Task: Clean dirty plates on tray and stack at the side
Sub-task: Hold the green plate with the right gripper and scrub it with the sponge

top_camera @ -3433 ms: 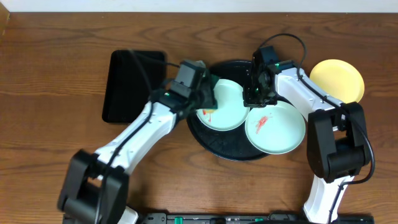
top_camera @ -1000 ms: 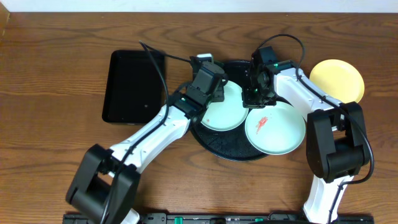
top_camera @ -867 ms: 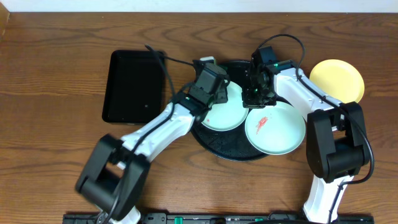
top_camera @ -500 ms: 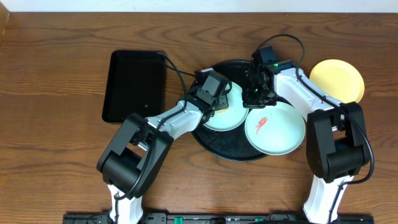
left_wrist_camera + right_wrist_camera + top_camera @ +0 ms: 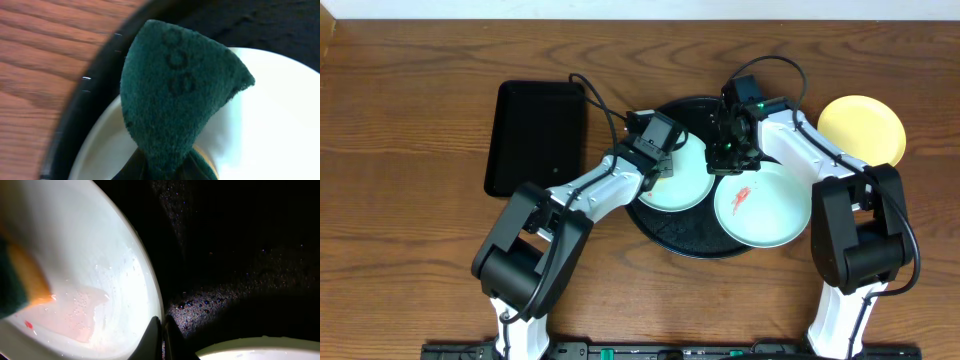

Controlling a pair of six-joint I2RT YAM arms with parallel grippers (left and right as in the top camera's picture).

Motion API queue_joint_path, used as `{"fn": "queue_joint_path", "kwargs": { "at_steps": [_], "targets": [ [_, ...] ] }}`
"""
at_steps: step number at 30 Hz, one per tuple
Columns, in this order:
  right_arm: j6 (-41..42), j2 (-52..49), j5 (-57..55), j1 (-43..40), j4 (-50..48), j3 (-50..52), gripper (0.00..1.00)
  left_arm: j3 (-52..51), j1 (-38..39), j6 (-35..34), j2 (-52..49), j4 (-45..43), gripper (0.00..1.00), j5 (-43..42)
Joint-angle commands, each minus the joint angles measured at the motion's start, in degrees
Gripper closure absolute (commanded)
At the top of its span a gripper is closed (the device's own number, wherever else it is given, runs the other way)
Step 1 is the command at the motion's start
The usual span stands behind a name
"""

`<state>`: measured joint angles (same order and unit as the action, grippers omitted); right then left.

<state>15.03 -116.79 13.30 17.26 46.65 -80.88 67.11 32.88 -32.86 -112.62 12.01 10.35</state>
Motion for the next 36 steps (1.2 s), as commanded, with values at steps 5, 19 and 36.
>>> {"fn": "queue_joint_path", "kwargs": {
  "at_steps": [5,19,36],
  "targets": [
    [-0.52,-0.52,-2.82,-0.55,1.42,0.11,0.99,-2.69,-3.08,4.00,4.42,2.93,0.89,10.58],
    [-0.48,-0.52,-2.75,-0.52,0.94,0.11,0.99,-2.73,-0.61,-5.22,12.81,0.15,0.89,-11.89],
    [-0.52,-0.52,-2.78,-0.55,1.16,0.11,0.99,-2.78,3.43,-8.44,1.84,-0.98,0.89,-13.55]
  ]
}}
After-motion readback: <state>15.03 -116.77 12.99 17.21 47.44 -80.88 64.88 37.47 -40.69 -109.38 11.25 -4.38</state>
